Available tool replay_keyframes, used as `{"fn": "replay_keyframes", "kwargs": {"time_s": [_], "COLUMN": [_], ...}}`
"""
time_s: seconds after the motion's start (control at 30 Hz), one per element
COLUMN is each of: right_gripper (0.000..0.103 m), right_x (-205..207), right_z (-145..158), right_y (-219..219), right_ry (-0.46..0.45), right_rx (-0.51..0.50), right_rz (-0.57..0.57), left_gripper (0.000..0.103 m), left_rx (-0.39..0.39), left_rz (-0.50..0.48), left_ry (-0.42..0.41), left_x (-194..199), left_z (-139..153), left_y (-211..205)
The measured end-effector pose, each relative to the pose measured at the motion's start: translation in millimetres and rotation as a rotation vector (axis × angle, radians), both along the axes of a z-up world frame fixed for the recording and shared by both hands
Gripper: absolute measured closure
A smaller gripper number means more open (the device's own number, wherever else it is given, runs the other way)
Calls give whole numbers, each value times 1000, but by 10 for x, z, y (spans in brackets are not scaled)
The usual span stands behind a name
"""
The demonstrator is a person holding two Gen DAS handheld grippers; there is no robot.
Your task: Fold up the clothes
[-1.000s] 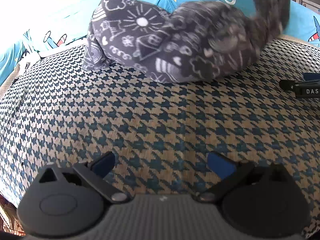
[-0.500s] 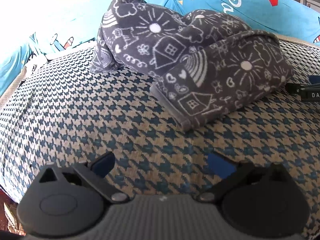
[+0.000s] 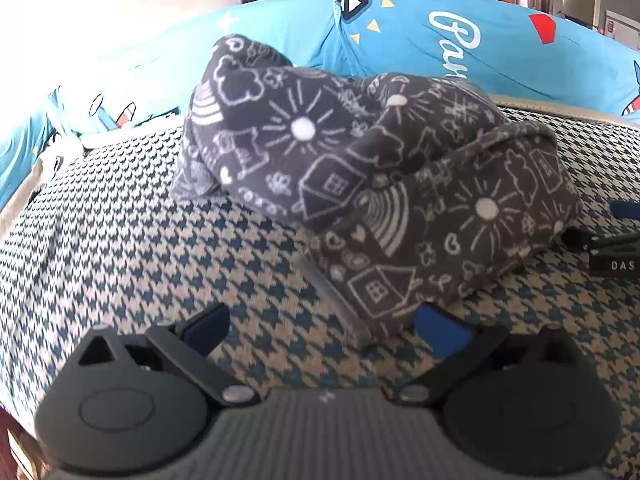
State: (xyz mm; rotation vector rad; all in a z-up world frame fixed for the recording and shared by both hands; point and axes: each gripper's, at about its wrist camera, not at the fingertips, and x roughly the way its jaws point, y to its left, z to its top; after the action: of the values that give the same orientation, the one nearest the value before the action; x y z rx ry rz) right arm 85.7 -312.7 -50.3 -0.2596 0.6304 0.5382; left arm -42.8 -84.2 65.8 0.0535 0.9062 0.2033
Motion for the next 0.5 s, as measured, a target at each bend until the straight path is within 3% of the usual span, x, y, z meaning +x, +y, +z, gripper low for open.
{"fn": "replay_keyframes", "kwargs": {"time_s": [0.3, 0.5], "right_gripper": [0, 0], "right_x": [-15, -77], "right_z": [18, 71], "right_y": [-31, 4], "right_ry": [6, 60], "right_rx": [-5, -17], "right_rz": [-12, -108], "left_gripper": [0, 0], "left_rx": [-21, -37], "left_rz": [32, 35], "left_ry": [-28, -12], "left_x": [153, 35], "left_z": [-116, -170], "left_y": [225, 219]}}
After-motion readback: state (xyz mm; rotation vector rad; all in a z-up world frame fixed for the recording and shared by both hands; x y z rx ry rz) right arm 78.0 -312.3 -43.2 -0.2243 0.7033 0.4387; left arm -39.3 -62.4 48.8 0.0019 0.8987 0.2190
